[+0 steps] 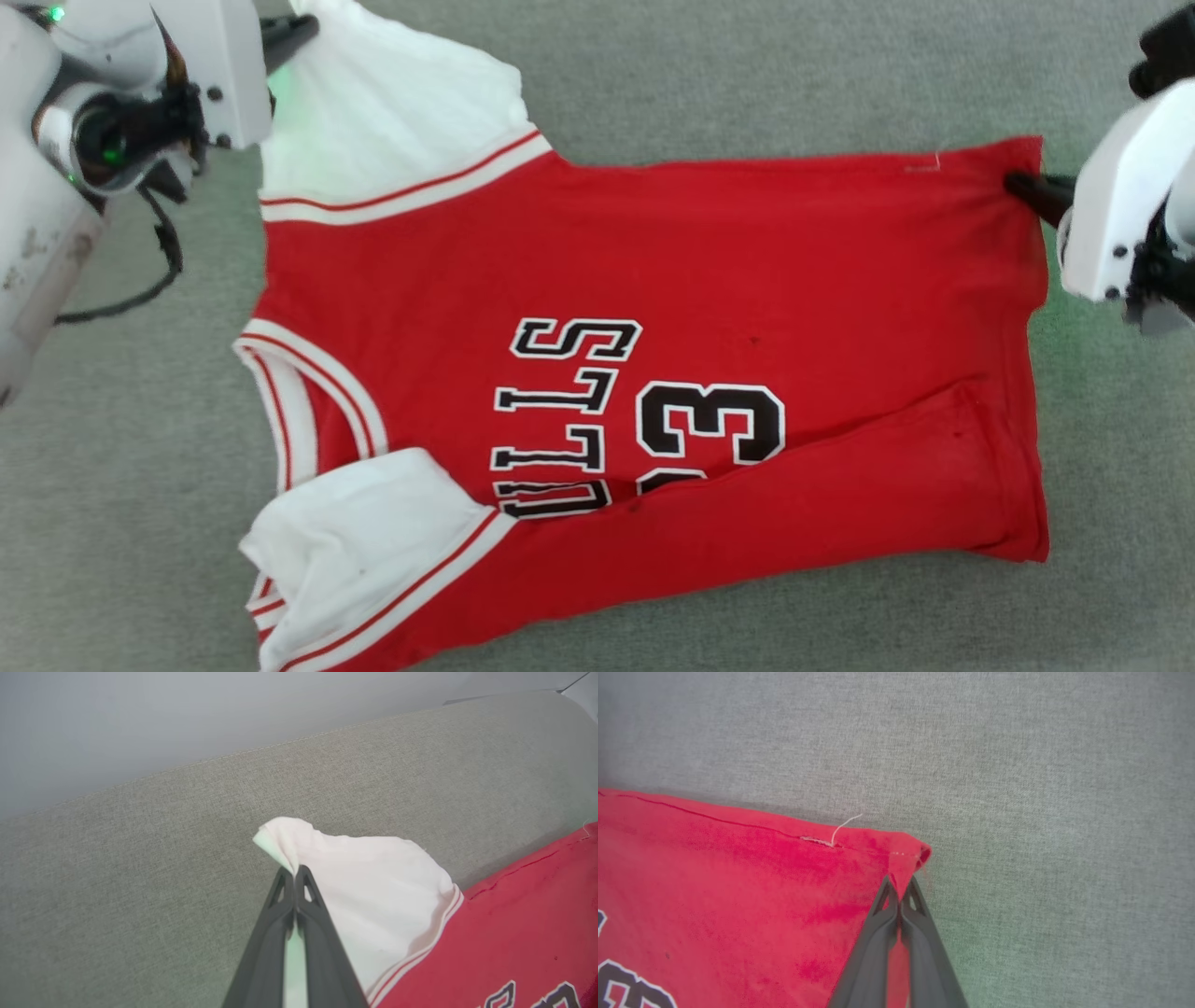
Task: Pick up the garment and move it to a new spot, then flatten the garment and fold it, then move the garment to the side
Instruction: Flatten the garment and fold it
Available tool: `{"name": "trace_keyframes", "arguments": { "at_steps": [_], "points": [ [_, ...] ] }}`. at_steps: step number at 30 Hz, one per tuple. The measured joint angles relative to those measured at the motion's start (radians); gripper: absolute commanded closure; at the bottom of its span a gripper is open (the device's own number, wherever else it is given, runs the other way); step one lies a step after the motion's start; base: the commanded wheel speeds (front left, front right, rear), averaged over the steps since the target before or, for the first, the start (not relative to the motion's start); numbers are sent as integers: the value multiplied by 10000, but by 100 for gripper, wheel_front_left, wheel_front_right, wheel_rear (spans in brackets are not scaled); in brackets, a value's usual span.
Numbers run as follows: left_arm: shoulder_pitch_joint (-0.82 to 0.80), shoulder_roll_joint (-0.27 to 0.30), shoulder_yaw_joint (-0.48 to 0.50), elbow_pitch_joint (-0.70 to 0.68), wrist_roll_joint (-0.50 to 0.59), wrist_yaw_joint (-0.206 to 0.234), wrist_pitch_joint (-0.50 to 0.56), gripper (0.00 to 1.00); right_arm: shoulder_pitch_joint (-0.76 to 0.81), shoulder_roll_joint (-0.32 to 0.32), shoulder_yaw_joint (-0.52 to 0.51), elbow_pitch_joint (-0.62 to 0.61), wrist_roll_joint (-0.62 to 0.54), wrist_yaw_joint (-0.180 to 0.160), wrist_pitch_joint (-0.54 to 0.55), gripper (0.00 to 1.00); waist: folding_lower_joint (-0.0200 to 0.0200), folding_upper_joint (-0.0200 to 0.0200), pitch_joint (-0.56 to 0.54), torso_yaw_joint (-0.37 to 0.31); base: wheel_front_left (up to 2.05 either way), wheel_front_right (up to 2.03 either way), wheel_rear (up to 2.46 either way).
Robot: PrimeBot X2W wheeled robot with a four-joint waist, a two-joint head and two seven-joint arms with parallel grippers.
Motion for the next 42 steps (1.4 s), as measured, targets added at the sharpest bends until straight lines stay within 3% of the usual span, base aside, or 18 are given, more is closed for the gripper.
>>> {"name": "trace_keyframes", "arguments": {
  "at_steps": [5, 9, 13, 19, 25, 32, 40, 41, 42],
  "points": [
    [490, 537, -6, -989, -244, 0, 61, 100, 867, -479, 86, -527, 345, 0, -94, 100, -1, 0, -472, 285, 0, 0, 0],
    [1082, 1072, -50, -2102, -477, 337, 184, 100, 1636, -811, 136, -1041, 779, 0, 8, 100, 0, 0, -895, 510, 0, 0, 0],
    [1892, 1806, -54, -3754, -888, 1032, 320, 100, 2479, -1172, 115, -1615, 1066, 0, 230, 100, 0, 0, -1322, 714, 0, 0, 0],
    [3308, 3114, -222, -6525, -1438, 2462, 314, 100, 3774, -1459, -209, -2274, 1453, 0, 681, 100, 0, 0, -1832, 1029, 0, 0, 0],
    [4763, 3638, -518, -8234, -1894, 3306, -94, 100, 4846, -1338, -570, -2648, 1453, 0, 1191, 100, 0, 0, -2082, 1240, 0, 0, 0],
    [5818, 3371, -773, -7988, -2151, 3319, -182, 100, 5532, -853, -773, -2731, 1319, 0, 1622, 100, 0, 0, -2178, 1254, 0, 0, 0],
    [6429, 2658, -861, -6669, -2309, 2798, -165, 100, 5586, -537, -805, -2479, 978, 0, 1651, 100, 0, 0, -2295, 1155, 0, 0, 0],
    [6472, 2579, -861, -6533, -2309, 2721, -215, 92, 5586, -506, -826, -2428, 966, 0, 1624, 100, -1, 0, -2328, 1144, 0, 0, 0],
    [6512, 2512, -861, -6393, -2307, 2663, -267, 76, 5586, -483, -838, -2370, 963, 0, 1622, 100, -1, 0, -2364, 1136, 0, 0, 0]
  ]
}}
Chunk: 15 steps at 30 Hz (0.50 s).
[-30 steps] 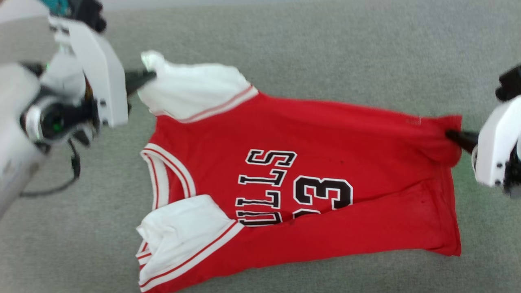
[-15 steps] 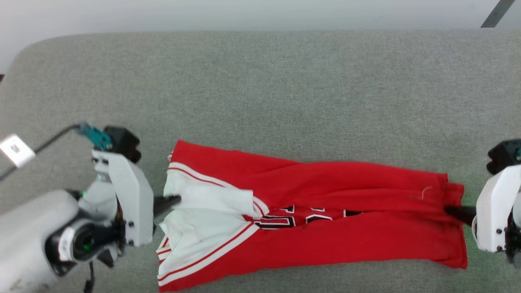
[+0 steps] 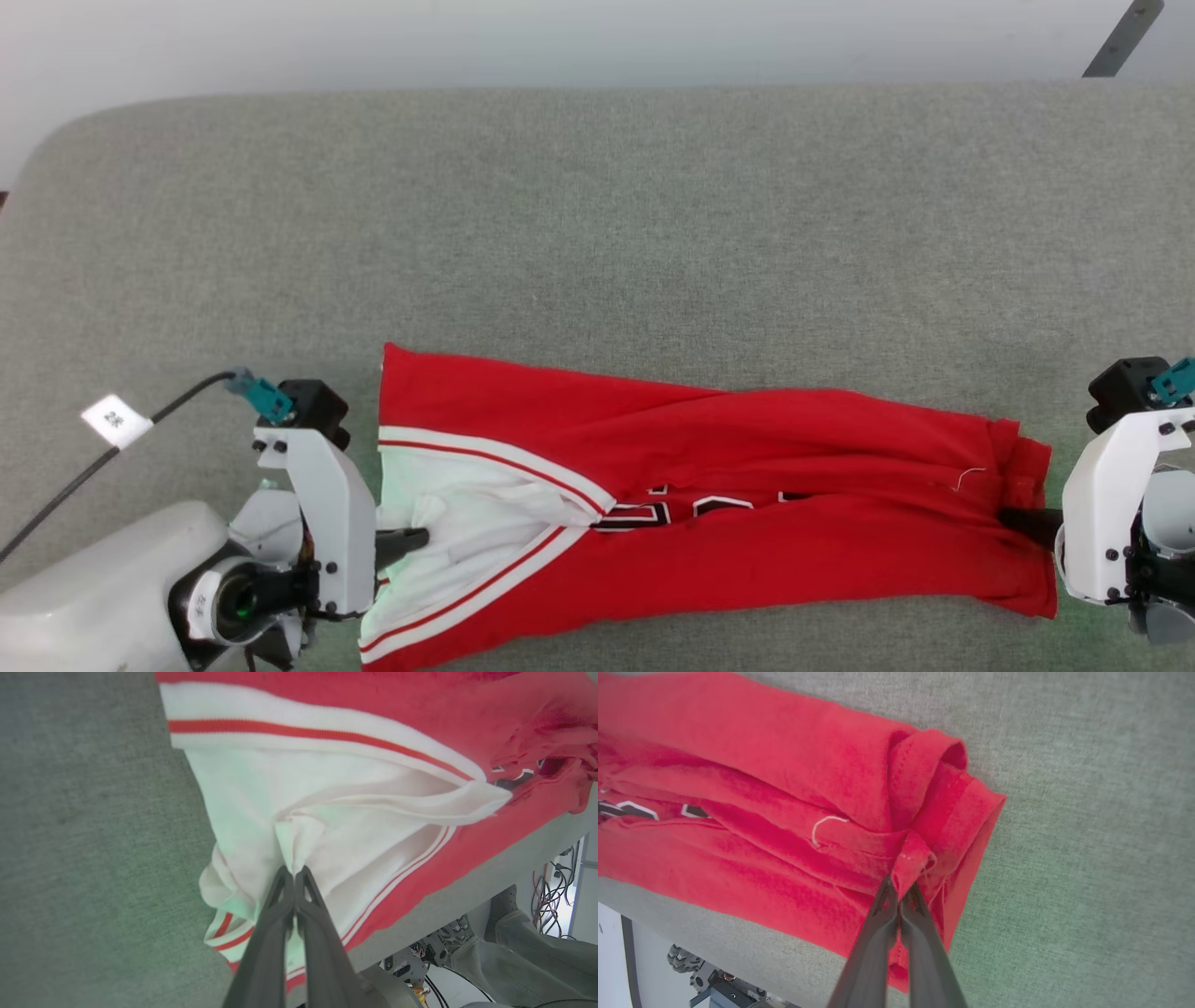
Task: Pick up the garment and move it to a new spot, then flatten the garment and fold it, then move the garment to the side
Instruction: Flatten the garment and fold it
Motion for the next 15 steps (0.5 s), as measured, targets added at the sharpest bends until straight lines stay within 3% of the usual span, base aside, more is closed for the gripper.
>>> {"name": "trace_keyframes", "arguments": {
  "at_steps": [1, 2, 3, 4, 6, 7, 8, 15],
  "points": [
    [38, -52, -4, 109, 2, -35, -31, 64, 2, 29, -12, 54, -23, 0, 4, 100, 0, 0, -44, -4, 0, 0, 0],
    [69, -86, -4, 215, 35, -63, -111, 51, 6, 58, -27, 90, -33, 0, 4, 85, 0, 0, -91, -6, 0, 0, 0],
    [95, -111, -2, 284, 67, -127, -201, 8, 21, 73, -42, 109, -42, 0, 4, 76, 0, 0, -144, -5, 0, 0, 0],
    [119, -132, 4, 341, 63, -130, -219, 2, 60, 84, -46, 128, -50, 0, 4, 67, 0, 0, -202, -3, 0, 0, 0],
    [174, -142, 0, 351, 128, -161, -288, 0, 115, 102, -92, 153, -71, 0, -50, 50, 0, 0, -325, 10, 0, 0, 0],
    [198, -134, -2, 347, 167, -159, -322, 0, 119, 104, -111, 165, -77, 0, -42, 37, 1, 0, -390, 21, 0, 0, 0],
    [216, -109, -6, 318, 188, -153, -385, 0, 125, 121, -130, 163, -75, 0, -35, 2, 0, 0, -456, 33, 0, 0, 0],
    [398, 205, 173, -339, 370, -58, -988, 0, 323, 232, -464, 144, -184, 0, 61, 0, 0, 0, -929, 160, 0, 0, 0]
  ]
}}
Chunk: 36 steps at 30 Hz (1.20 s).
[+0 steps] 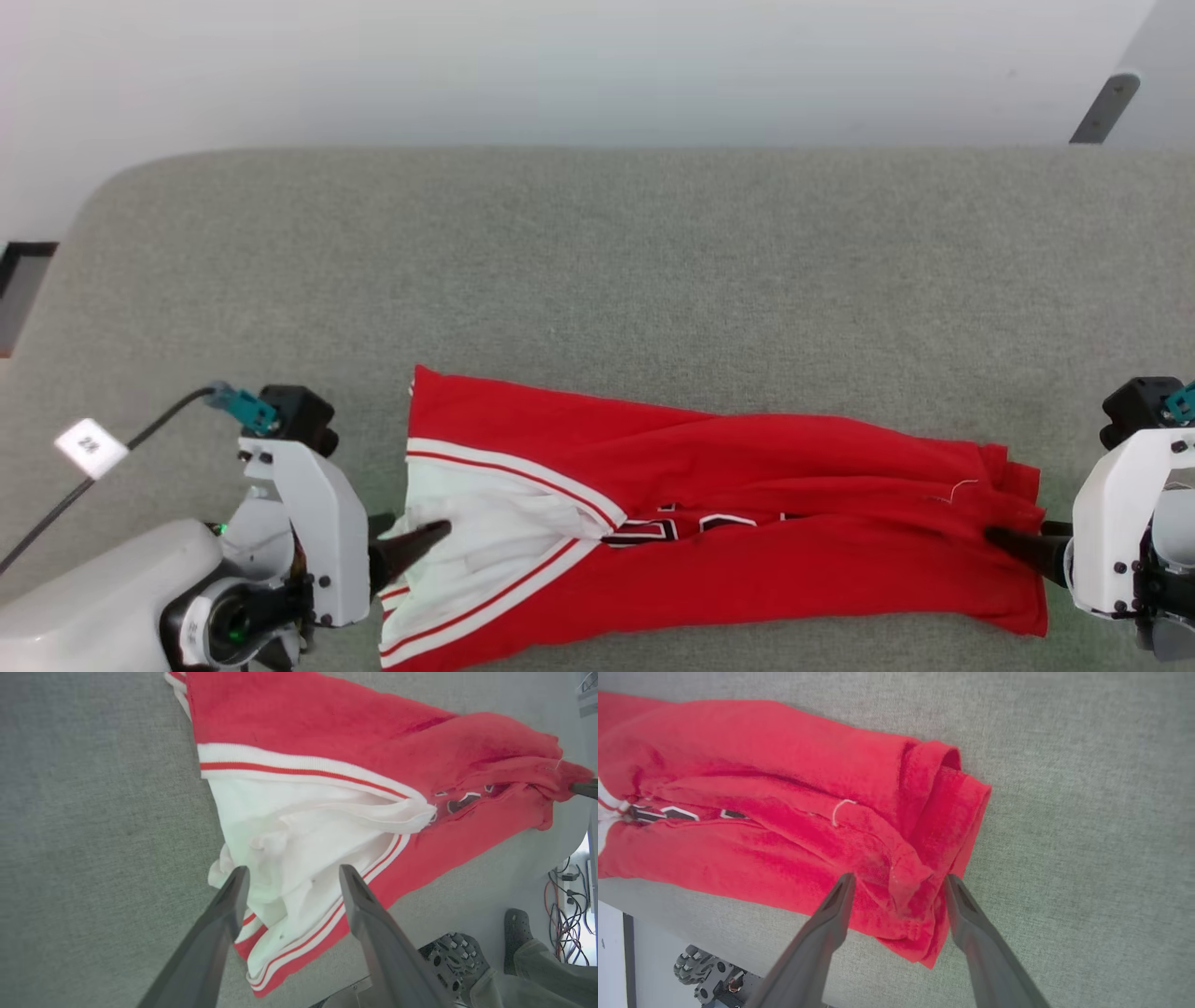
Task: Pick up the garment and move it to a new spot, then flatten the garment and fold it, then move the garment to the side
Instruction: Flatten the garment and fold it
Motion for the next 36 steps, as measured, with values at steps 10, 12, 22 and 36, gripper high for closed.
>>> {"name": "trace_keyframes", "arguments": {
  "at_steps": [10, 12, 22, 36],
  "points": [
    [595, 383, 579, -460, 1312, -6, -3267, 0, 265, 525, -872, 15, 40, 0, -58, 0, 0, 0, -740, 235, 0, 0, 0],
    [867, 389, 711, -368, 1467, 117, -4061, 0, 382, 600, -1172, 109, -59, 0, -138, 0, 0, 1, -901, 305, 0, 0, 0],
    [2369, 25, 2604, -88, 2966, 773, -5747, 0, 874, 786, -2424, 731, -840, 0, -357, 0, 0, 0, -1598, 838, 0, 0, 0],
    [6276, -2412, 7881, -144, 7321, 198, -5779, 0, 761, 575, -2727, 2903, -1661, 0, -1181, 0, 0, 0, -1869, 1816, 0, 0, 0]
  ]
}}
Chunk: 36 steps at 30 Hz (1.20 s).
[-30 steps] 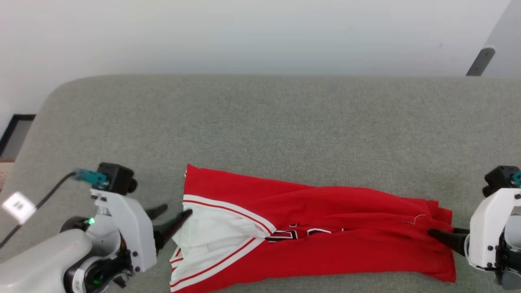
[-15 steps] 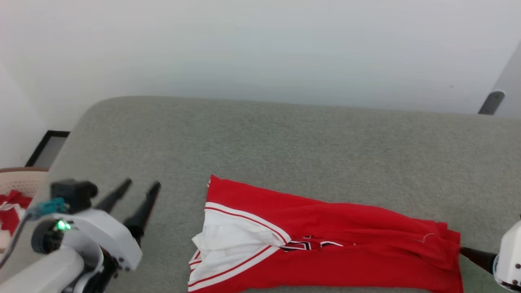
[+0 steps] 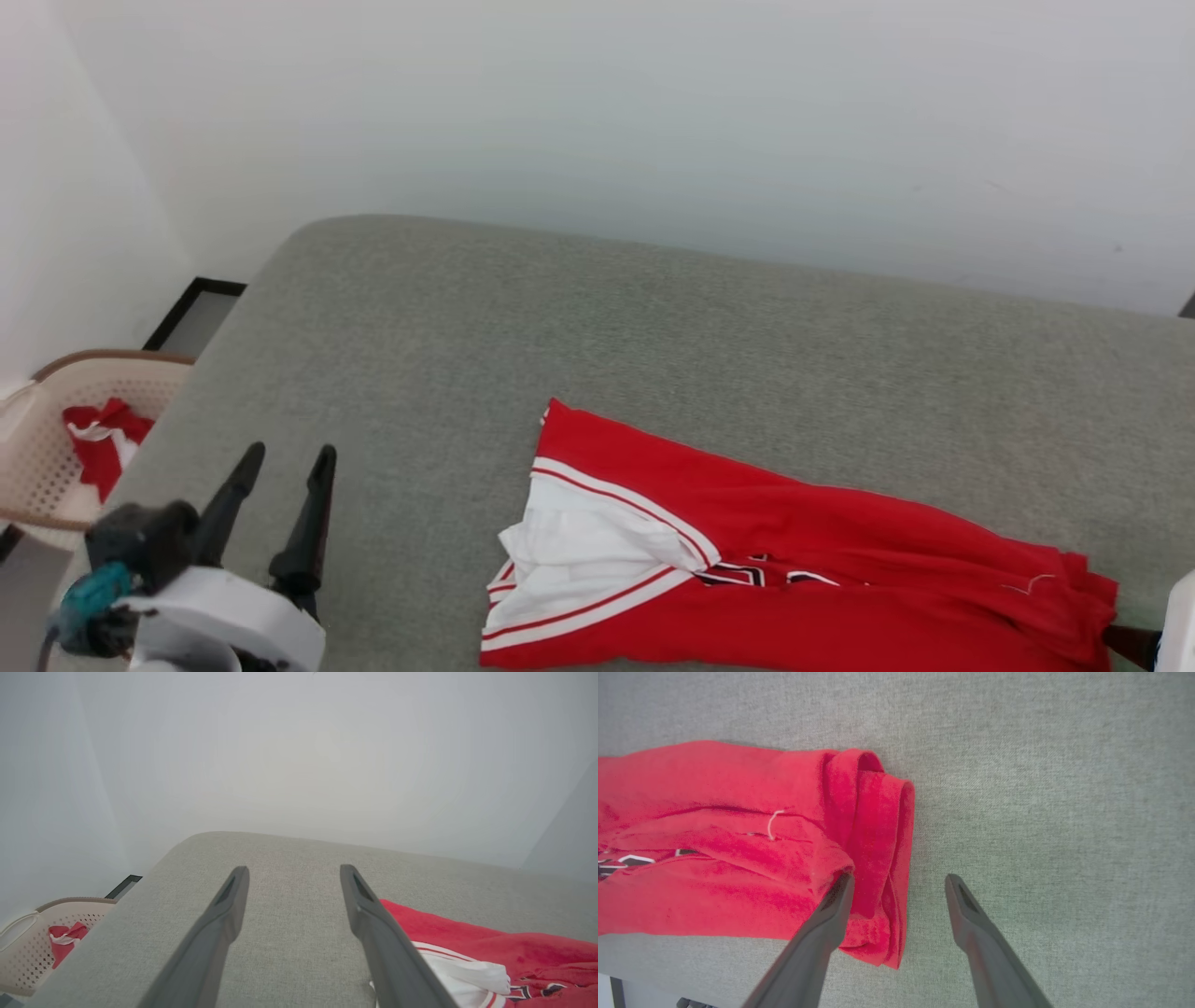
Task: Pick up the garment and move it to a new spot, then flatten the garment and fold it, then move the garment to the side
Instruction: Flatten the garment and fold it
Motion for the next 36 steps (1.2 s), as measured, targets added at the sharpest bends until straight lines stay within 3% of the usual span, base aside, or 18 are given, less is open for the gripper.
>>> {"name": "trace_keyframes", "arguments": {
  "at_steps": [8, 15, 16, 17, 18, 28, 36],
  "points": [
    [1069, -1323, 1950, 109, 1323, -815, 0, 0, -273, -48, 568, 1262, 86, 0, -865, 0, 0, 0, 35, 454, 0, 0, 0],
    [1428, -2082, 2790, 313, 2059, -1551, -2, 0, -652, -77, 1187, 2115, 422, -2, -1321, 0, 0, 0, 177, 686, 0, 0, 0],
    [1433, -2188, 2917, 328, 2136, -1607, -2, 0, -681, -138, 1356, 2165, 453, -2, -1394, 18, 0, 0, 205, 706, 0, 0, 0],
    [1437, -2265, 3026, 345, 2213, -1703, -2, 0, -737, -205, 1505, 2238, 523, -2, -1436, 65, 0, 0, 234, 724, 0, 0, 0],
    [1452, -2334, 3110, 366, 2288, -1772, -2, 0, -776, -263, 1626, 2295, 594, -2, -1517, 100, 0, 0, 260, 739, 0, 0, 0],
    [1713, -3001, 3950, 399, 2771, -2217, -2, 0, -1118, -830, 2345, 2830, 1275, 17, -2251, 100, 0, 0, 426, 650, 0, 0, 0],
    [2035, -3404, 4397, 349, 3091, -2439, -2, 0, -1215, -1802, 2592, 3244, 1565, 6, -2658, 100, 0, 0, 387, 398, 0, 0, 0]
  ]
}}
